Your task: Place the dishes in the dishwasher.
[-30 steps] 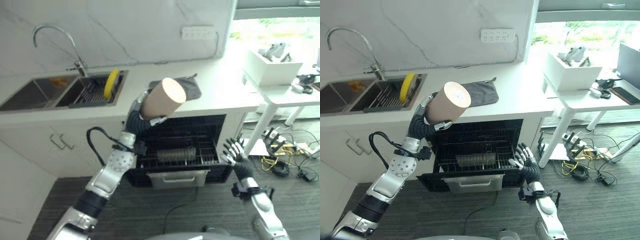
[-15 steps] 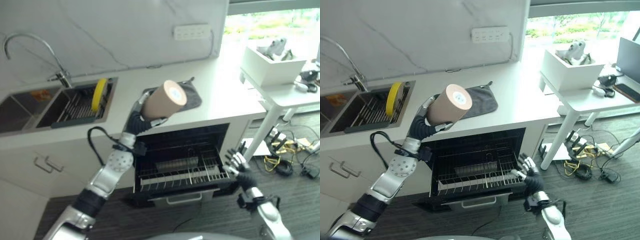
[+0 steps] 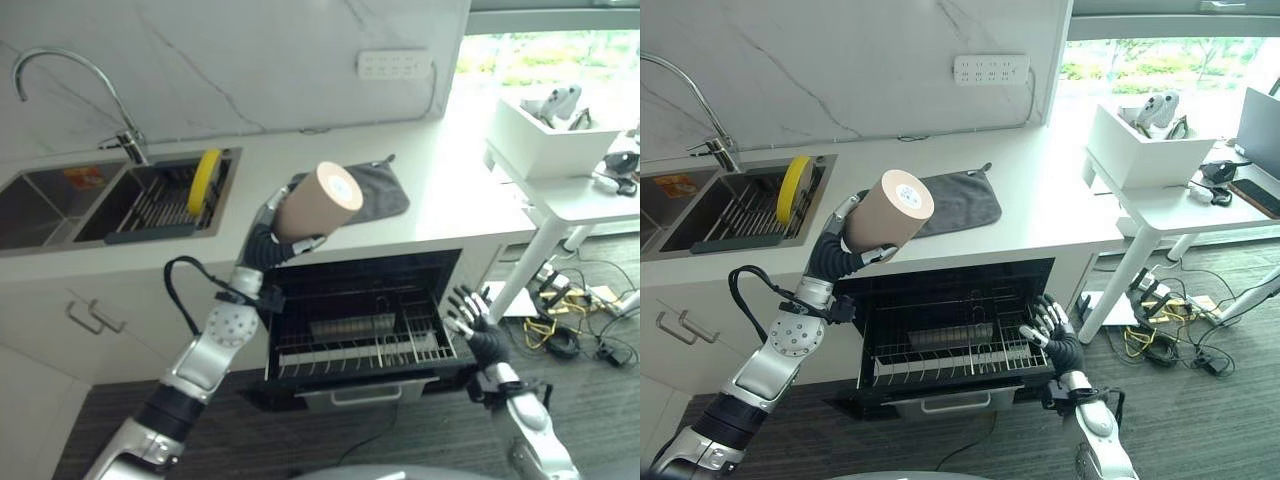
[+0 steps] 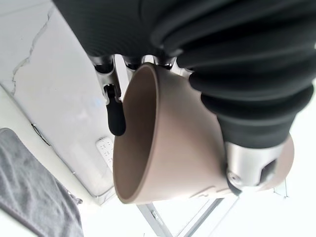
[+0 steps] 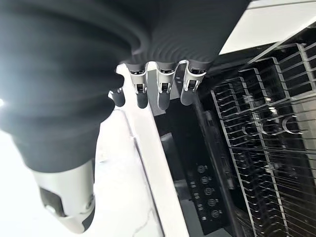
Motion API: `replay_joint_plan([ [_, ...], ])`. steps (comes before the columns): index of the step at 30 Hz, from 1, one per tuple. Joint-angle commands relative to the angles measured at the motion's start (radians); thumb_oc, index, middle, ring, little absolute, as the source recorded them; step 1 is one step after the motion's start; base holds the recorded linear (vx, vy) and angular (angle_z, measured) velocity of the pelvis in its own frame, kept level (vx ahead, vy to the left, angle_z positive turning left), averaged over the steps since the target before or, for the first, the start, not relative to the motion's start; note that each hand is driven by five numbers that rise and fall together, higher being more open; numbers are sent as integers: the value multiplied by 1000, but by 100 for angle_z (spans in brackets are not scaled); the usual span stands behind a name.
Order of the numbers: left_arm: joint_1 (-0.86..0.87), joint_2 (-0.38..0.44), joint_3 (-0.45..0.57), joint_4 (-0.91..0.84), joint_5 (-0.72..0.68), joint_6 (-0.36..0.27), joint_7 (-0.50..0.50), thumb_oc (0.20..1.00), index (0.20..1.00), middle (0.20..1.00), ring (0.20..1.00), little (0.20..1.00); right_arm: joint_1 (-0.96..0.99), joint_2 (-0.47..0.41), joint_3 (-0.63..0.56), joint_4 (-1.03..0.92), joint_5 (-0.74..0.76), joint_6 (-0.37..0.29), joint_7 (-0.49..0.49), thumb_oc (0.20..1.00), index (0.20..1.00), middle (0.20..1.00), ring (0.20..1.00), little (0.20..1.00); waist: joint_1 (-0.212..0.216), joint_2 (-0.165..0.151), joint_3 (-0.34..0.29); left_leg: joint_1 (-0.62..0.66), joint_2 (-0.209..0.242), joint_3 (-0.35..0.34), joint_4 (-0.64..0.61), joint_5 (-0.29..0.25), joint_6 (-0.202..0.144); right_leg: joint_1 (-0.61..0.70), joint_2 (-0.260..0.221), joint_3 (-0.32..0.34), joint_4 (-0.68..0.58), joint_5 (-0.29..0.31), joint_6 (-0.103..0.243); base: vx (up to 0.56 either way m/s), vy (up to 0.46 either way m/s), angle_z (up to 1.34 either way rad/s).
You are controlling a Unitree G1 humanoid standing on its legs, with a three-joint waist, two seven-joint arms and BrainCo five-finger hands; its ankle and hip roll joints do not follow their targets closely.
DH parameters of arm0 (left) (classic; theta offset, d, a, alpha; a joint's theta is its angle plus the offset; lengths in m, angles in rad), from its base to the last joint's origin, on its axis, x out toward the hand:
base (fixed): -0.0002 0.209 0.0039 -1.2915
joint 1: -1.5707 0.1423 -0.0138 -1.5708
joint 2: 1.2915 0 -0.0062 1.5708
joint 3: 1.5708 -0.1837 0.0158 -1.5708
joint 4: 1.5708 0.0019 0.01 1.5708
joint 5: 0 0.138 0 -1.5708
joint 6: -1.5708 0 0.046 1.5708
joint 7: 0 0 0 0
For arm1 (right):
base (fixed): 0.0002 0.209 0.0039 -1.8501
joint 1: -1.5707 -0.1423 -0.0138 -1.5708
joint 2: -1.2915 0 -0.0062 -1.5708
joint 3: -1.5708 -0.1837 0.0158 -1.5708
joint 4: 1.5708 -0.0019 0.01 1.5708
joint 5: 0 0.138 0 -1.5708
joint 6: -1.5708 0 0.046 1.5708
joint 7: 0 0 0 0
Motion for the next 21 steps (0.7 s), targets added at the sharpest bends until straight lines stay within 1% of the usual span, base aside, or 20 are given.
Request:
replay_joint_plan([
  [1,-41,-7,59,-23,-83,-55,37,200,200,200,200,200,-73,-20,-29,-124,-69,-136,-31,1000,1000,1000,1000,1000,2,-19,-10,27,43,-5,11,-67,-2,-58,-46,-42,61,-13,25,0,0,0],
  [4,-30,-20,63,4,-107,-63,75,200,200,200,200,200,-71,-42,-53,-192,-35,-138,24,1000,1000,1000,1000,1000,-2,-22,-12,32,41,-1,12,-71,-1,-58,-49,-40,63,-11,27,-9,-25,-4],
  [5,-23,-35,68,42,-132,-91,128,200,200,200,200,200,-70,-60,-70,-293,3,-134,70,1000,1000,1000,1000,1000,-5,-28,-15,37,40,3,15,-77,0,-59,-51,-37,64,-10,27,-15,-55,-13],
  [8,-21,-55,67,58,-118,-112,161,200,200,200,200,200,-86,-65,-71,-359,3,-127,70,1000,1000,1000,1000,1000,-4,-32,-16,40,39,3,15,-79,1,-57,-51,-35,61,-9,26,-6,-41,-12],
  [11,-37,-80,53,59,-48,-138,267,200,200,200,200,200,-131,-62,-59,-416,1,-122,41,1000,1000,1000,1000,1000,2,-36,-20,44,39,2,14,-81,-1,-53,-50,-37,55,-7,24,-7,-37,-3],
  [13,-53,-83,48,58,-13,-164,344,200,200,200,200,200,-152,-64,-56,-438,7,-100,35,1000,1000,1000,1000,1000,4,-39,-21,45,36,-2,15,-84,-1,-51,-47,-33,54,-9,23,-1,-15,-1],
  [15,-61,-89,47,46,11,-168,392,200,200,200,200,200,-170,-68,-53,-458,5,-63,35,1000,1000,1000,1000,1000,7,-42,-21,44,34,-8,16,-87,-2,-50,-45,-32,53,-10,21,-5,-27,0],
  [16,-77,-102,36,38,31,-165,478,200,200,200,200,200,-195,-69,-32,-498,37,5,37,1000,1000,1000,1000,1000,12,-48,-23,45,30,-14,15,-91,-2,-48,-41,-28,52,-13,18,-35,-100,2],
  [17,-76,-131,16,11,78,-137,540,200,200,200,200,200,-225,-59,-12,-509,0,65,-36,1000,1000,1000,1000,1000,27,-56,-22,42,30,-27,15,-92,-3,-47,-38,-31,49,-10,15,-39,-101,5],
  [18,-78,-136,8,8,86,-133,545,200,200,200,200,200,-238,-60,-3,-504,-15,74,-64,1000,1000,1000,1000,1000,30,-57,-21,43,29,-29,14,-93,-3,-46,-38,-33,46,-10,15,-47,-94,5],
  [19,-97,-152,-24,-4,127,-100,590,200,200,200,200,200,-291,-64,20,-494,2,114,-133,1000,1000,1000,1000,1000,41,-60,-20,45,29,-34,9,-96,-7,-38,-38,-41,35,-5,17,-28,-45,6],
  [20,-105,-155,-30,-5,140,-88,603,200,200,200,200,200,-308,-66,24,-492,10,120,-142,1000,1000,1000,1000,1000,43,-61,-19,45,29,-35,8,-96,-7,-37,-39,-43,33,-4,17,-40,-43,2],
  [21,-120,-155,-39,-7,154,-69,612,200,200,200,200,200,-341,-68,26,-496,8,146,-152,1000,1000,1000,1000,1000,46,-62,-19,45,29,-36,7,-96,-9,-37,-40,-46,32,-2,17,-33,-15,1],
])
